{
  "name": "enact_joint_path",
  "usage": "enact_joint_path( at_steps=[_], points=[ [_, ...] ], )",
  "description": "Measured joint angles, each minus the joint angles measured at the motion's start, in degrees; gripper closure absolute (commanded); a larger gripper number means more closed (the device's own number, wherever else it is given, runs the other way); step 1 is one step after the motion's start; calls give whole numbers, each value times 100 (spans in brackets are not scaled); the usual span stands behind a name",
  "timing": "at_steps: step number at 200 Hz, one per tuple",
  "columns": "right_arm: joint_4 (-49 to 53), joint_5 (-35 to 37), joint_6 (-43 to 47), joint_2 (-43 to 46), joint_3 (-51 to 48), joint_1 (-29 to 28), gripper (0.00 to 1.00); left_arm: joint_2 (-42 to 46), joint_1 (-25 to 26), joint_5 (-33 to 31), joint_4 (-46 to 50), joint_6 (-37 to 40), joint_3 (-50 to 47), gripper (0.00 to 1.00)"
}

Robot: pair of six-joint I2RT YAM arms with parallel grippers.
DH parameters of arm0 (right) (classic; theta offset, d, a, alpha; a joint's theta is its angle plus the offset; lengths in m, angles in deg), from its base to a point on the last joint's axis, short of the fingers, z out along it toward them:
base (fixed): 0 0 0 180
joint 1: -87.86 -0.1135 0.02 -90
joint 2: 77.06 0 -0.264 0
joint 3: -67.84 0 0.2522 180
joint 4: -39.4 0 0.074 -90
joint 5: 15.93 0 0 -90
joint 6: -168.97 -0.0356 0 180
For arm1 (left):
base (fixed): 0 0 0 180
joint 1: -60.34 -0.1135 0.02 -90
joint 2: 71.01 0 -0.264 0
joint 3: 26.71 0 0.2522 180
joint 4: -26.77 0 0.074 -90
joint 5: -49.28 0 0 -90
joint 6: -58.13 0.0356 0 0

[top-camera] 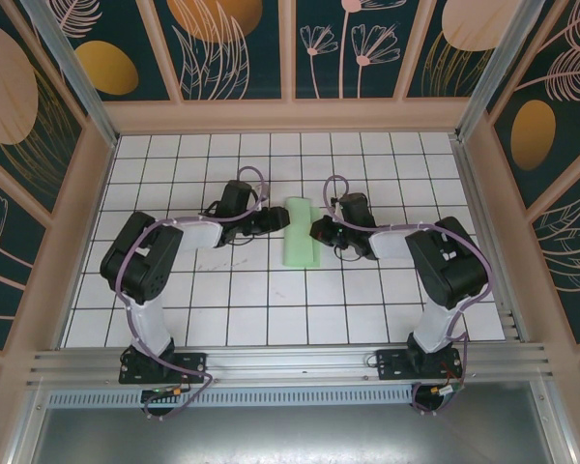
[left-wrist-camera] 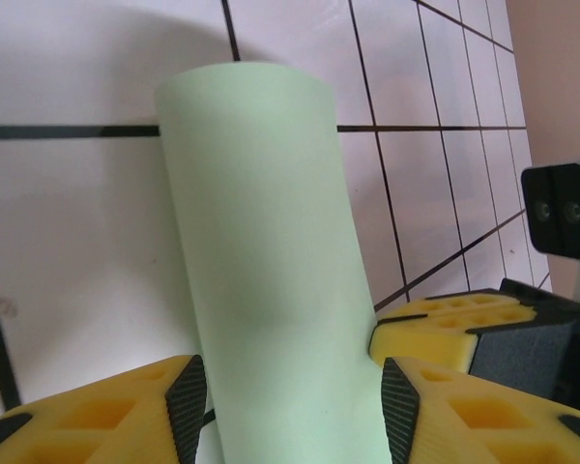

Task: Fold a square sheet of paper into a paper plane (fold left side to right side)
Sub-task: First fold in half a square sheet of paper at the center of the table.

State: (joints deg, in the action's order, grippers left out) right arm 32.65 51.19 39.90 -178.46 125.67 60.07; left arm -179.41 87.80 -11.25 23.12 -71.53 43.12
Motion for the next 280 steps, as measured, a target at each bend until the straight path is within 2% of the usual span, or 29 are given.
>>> enact_joint_path(
  at_steps=[107, 149, 177, 197, 280],
  points=[
    [151, 214, 20, 44, 0, 7, 100, -623, 122, -118, 254, -24, 420, 58],
    [153, 496, 136, 481, -188, 17, 72, -643, 140, -195, 354, -42, 474, 60],
    [223, 855, 208, 1012, -459, 140, 57, -658, 173, -286, 424, -42, 522, 60],
    [286, 1102, 262, 1364, -640, 258, 51, -667, 195, -343, 485, -39, 562, 60],
    [553, 1711, 323, 2179, -1075, 549, 37, -765, 369, -748, 1241, 348, 1014, 60]
  ],
)
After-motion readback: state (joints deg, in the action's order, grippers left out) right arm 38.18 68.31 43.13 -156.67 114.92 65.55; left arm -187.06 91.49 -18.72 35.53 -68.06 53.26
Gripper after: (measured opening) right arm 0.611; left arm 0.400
